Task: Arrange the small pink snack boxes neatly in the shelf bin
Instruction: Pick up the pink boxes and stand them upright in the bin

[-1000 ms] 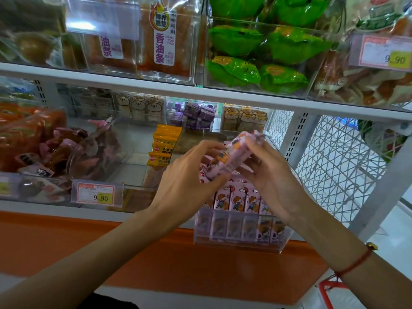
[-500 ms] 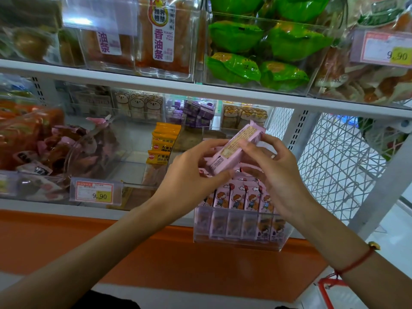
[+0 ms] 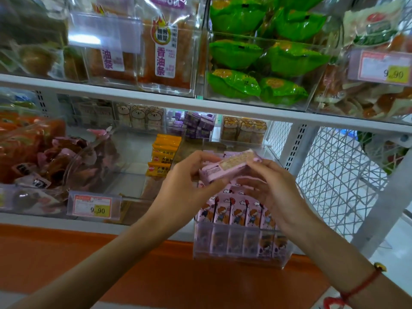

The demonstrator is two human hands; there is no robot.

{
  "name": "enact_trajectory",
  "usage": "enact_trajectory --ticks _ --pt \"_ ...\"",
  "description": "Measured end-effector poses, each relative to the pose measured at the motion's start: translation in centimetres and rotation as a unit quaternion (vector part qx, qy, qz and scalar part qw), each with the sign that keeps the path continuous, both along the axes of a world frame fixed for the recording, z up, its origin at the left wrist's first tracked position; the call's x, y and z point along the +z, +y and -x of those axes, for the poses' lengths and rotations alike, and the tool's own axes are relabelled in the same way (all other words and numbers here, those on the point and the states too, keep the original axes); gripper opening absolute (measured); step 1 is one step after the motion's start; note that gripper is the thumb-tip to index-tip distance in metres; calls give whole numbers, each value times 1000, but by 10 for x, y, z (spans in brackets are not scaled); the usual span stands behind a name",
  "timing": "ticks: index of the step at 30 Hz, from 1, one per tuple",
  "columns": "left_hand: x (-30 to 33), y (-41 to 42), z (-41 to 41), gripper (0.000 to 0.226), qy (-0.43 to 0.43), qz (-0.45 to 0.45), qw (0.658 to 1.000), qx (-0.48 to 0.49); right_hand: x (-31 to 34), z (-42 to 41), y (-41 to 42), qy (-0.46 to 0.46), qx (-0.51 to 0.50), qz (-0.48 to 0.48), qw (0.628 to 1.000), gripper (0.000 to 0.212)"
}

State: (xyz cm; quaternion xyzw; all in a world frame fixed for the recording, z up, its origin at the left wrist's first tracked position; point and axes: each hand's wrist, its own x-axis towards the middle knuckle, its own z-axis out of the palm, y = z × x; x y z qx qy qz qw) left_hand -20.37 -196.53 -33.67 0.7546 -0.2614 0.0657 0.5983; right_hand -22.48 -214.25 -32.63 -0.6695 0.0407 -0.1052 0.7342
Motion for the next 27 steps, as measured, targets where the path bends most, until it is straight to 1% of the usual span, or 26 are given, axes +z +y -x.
enact_trajectory --ticks 2,3,6,7,8,10,12,13,15,16,18,19,20,21,24,26,27 --pt "-1 1 1 37 -67 -44 997 13 -2 -1 1 12 24 2 1000 21" --pt "-1 2 1 39 -102 -72 992 25 -3 -1 2 23 42 6 999 21" --pt "-1 2 3 42 -207 -148 966 41 -3 1 5 47 80 32 995 46" --pt "0 2 4 42 -223 -156 962 33 -2 1 5 48 77 32 995 47" --pt "0 2 5 43 -225 -156 962 20 -2 1 4 47 70 18 996 43" --pt "-1 1 7 56 -202 -146 968 -1 0 0 2 36 61 -46 996 31" --pt "0 -1 9 68 -139 -114 984 -1 3 -2 -1 15 68 -101 992 30" --pt "1 -2 9 68 -93 -92 991 -2 4 -1 -2 4 81 -111 991 31" --pt "3 -4 5 63 -13 -46 999 -17 6 1 -2 -20 109 -114 987 34" --pt "2 -4 3 55 14 -31 999 -31 6 2 -2 -30 114 -112 987 36" --pt "3 -5 0 36 53 -3 997 -55 7 3 0 -43 112 -108 987 45" --pt "3 -5 0 34 67 10 996 -62 8 4 0 -48 109 -103 987 49" --pt "3 -5 -1 36 66 19 996 -57 8 3 0 -52 107 -91 989 51" --pt "3 -4 -1 37 47 20 998 -39 9 4 1 -56 106 -68 990 52" --pt "-1 -3 -1 29 -43 7 999 24 8 5 6 -54 95 16 994 52" --pt "-4 -2 -1 32 -83 -16 995 50 5 5 7 -60 87 20 994 50" --pt "-5 -2 -2 33 -88 -24 994 54 4 5 8 -67 83 18 994 47"
